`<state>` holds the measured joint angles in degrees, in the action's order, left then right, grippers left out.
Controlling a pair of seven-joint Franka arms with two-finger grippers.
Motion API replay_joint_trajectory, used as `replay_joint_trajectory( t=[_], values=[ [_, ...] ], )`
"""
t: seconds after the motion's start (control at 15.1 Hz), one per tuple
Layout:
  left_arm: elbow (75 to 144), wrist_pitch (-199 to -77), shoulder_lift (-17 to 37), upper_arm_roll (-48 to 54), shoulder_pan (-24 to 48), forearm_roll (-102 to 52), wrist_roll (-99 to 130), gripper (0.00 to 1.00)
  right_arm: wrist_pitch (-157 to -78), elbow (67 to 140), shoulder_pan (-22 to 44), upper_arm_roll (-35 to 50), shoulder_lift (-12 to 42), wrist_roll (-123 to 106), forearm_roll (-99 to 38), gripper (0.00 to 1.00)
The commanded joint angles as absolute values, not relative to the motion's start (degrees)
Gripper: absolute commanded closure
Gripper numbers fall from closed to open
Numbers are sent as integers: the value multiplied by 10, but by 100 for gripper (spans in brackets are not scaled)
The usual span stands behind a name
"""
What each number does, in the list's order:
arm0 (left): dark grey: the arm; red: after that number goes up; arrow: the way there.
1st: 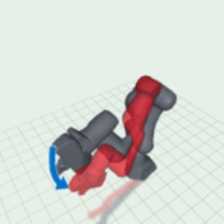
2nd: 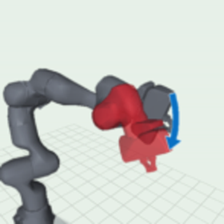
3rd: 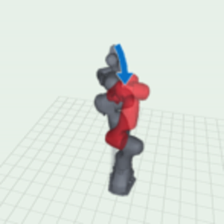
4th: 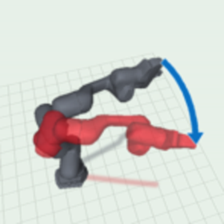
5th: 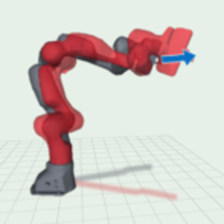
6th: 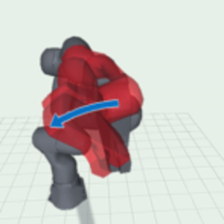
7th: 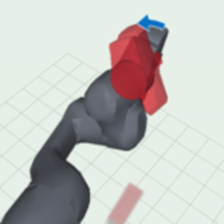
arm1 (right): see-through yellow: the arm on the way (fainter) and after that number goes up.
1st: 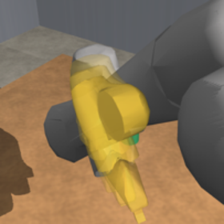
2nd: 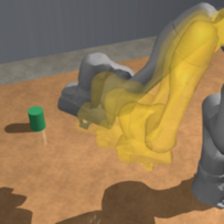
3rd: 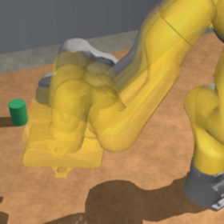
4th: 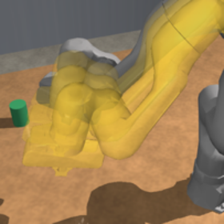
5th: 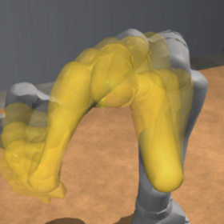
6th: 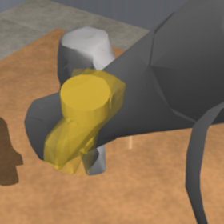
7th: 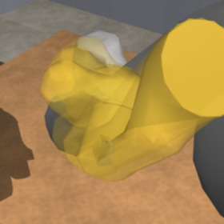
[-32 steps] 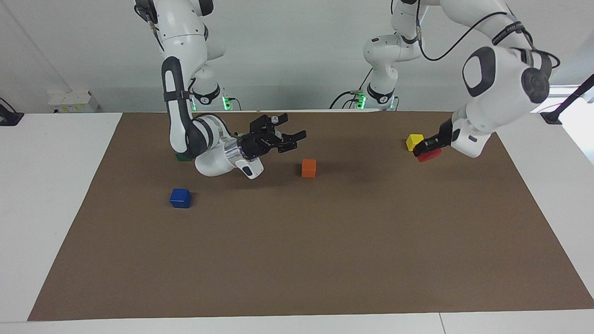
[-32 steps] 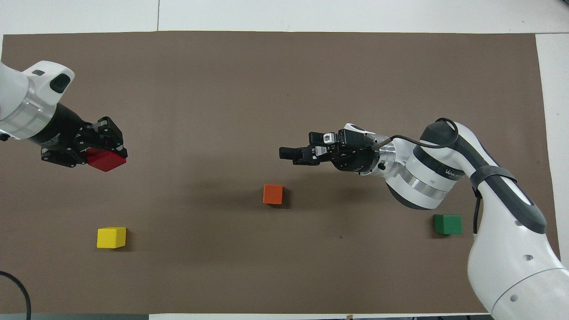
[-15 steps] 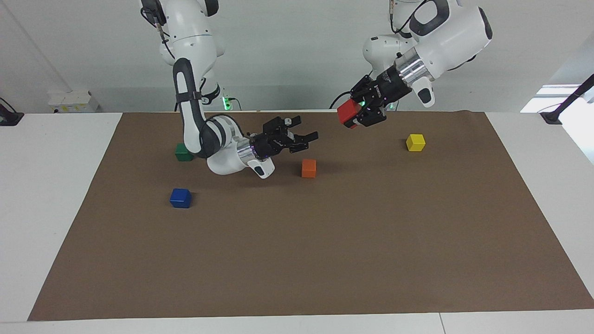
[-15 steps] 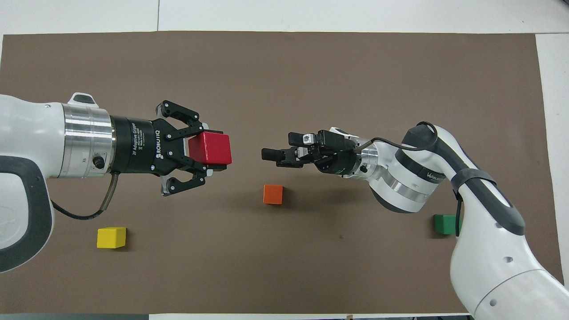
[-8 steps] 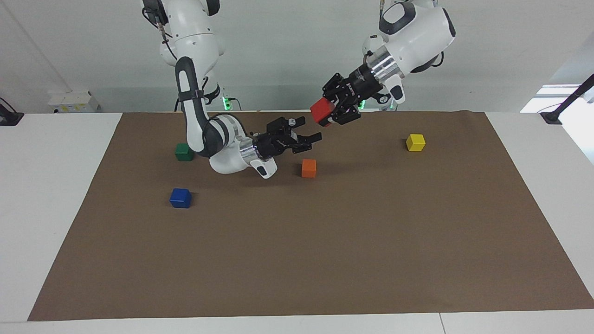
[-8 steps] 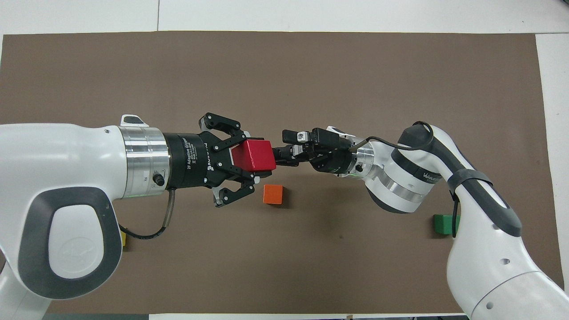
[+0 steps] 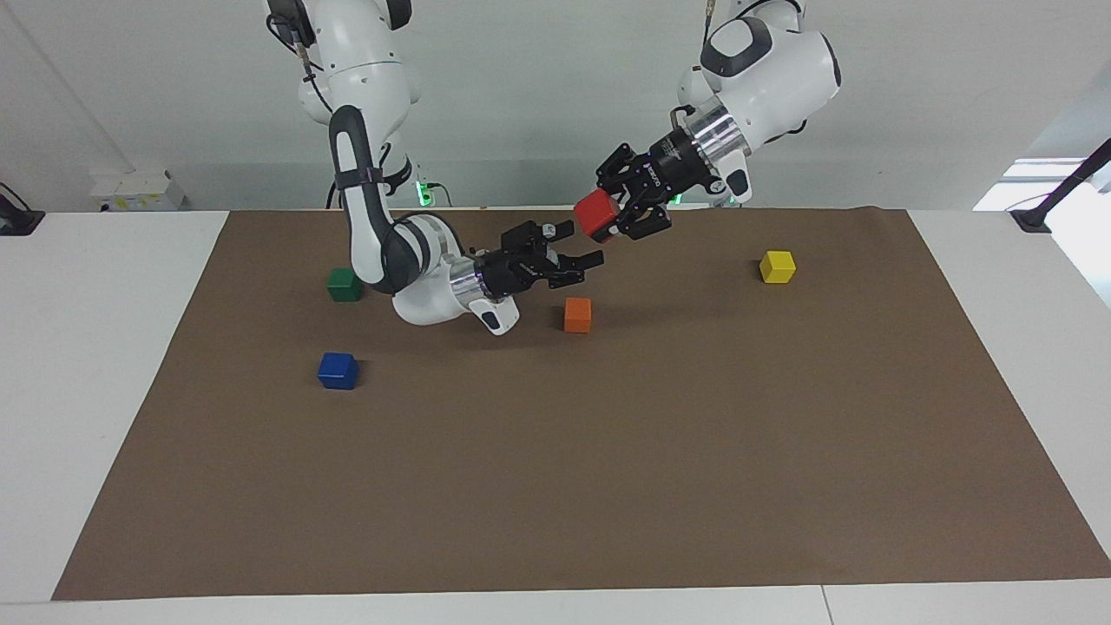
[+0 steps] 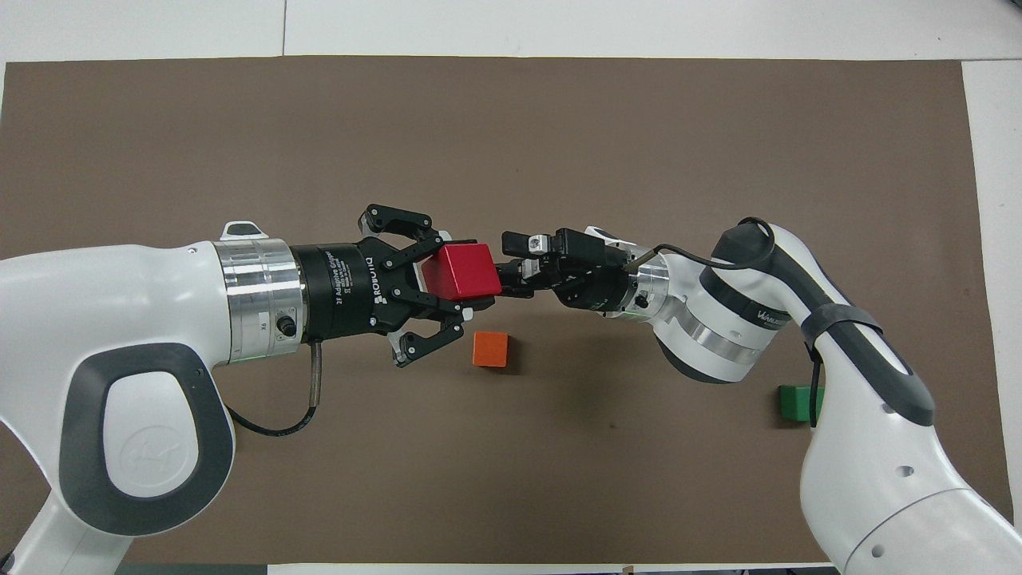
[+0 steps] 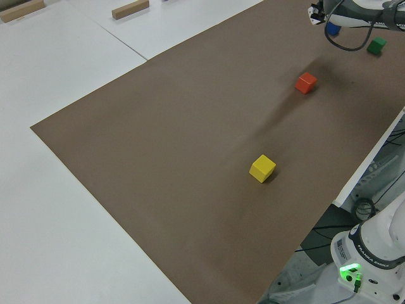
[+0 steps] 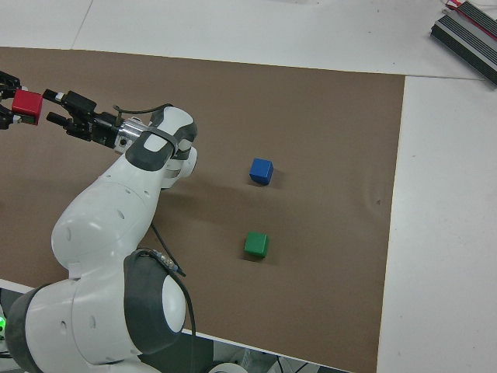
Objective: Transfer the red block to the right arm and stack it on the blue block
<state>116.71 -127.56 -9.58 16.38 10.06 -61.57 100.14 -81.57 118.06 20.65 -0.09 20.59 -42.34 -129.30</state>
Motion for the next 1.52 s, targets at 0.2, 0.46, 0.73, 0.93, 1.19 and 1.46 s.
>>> replay_joint_trajectory(
  t=[0.2,0.46,0.73,0.93,1.19,1.46],
  values=[
    [1209,-1311,-95,158,113,-689,887,100,-838,1166,206,8,213,-438,-1307,8],
    [1203,-1345,-75,158,125,-705,862,100,-855,1162,205,17,214,-435,-1307,97],
    [1190,-1368,-58,158,127,-705,862,100,-870,1159,205,25,215,-434,-1317,100],
    [1188,-1375,-57,158,129,-705,862,100,-870,1156,204,30,215,-432,-1323,100],
    [1187,-1381,-56,158,129,-704,861,100,-879,1156,205,33,214,-429,-1330,100],
    [1185,-1383,-73,159,129,-697,867,0,-887,1152,205,37,214,-429,-1334,100]
  ],
)
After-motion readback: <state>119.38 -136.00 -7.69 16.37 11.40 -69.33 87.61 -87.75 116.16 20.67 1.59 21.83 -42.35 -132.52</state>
